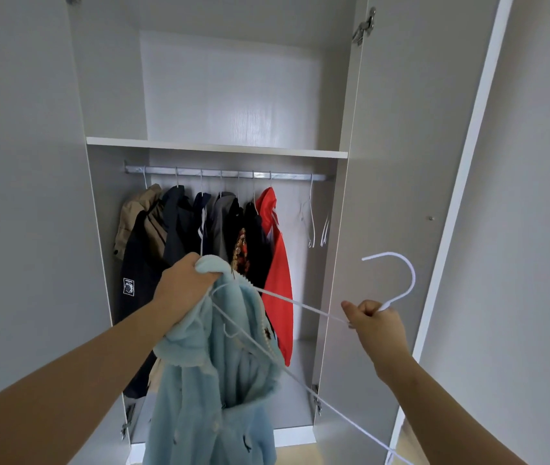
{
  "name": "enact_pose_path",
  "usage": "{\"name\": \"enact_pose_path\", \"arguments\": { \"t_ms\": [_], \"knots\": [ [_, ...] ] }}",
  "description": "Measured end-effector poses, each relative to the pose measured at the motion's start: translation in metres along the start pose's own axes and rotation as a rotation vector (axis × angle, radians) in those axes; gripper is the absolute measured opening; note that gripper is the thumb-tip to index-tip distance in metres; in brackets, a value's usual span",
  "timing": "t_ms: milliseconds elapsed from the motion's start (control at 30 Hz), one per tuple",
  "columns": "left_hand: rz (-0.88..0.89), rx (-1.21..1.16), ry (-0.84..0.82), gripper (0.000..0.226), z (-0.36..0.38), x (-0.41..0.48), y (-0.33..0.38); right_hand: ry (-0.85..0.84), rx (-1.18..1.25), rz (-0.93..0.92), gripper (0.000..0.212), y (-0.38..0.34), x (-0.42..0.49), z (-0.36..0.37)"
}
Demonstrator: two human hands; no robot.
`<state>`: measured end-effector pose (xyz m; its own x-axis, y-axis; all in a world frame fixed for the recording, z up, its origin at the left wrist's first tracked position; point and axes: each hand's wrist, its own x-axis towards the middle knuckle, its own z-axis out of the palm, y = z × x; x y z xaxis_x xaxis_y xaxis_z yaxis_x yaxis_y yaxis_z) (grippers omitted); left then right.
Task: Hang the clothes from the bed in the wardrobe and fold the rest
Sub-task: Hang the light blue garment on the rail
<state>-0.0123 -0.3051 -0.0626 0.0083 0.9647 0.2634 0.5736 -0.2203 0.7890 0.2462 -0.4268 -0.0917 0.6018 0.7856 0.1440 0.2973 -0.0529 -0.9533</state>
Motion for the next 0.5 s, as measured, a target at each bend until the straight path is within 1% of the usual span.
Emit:
{"name": "enact_pose_path", "arguments": {
  "t_ms": [200, 333, 433, 500],
  "knots": [
    [0.066, 0.066, -0.015, 0.012, 0.012, -0.006, 0.009, -0.095, -0.067, -0.041, 0.04, -0.004, -0.008, 0.012],
    [0.13, 0.226, 0.041, 0.009, 0.002, -0.007, 0.011, -0.067, -0.022, -0.029, 0.046, -0.006, -0.004, 0.004],
    [0.164, 0.433, 0.053, 0.008, -0.008, -0.006, 0.011, -0.085, 0.029, 0.016, 0.041, -0.006, -0.003, -0.003],
    [0.215, 0.573, 0.03, 0.011, -0.014, -0.005, 0.012, -0.092, 0.046, 0.049, 0.038, -0.005, -0.004, -0.004]
  ]
}}
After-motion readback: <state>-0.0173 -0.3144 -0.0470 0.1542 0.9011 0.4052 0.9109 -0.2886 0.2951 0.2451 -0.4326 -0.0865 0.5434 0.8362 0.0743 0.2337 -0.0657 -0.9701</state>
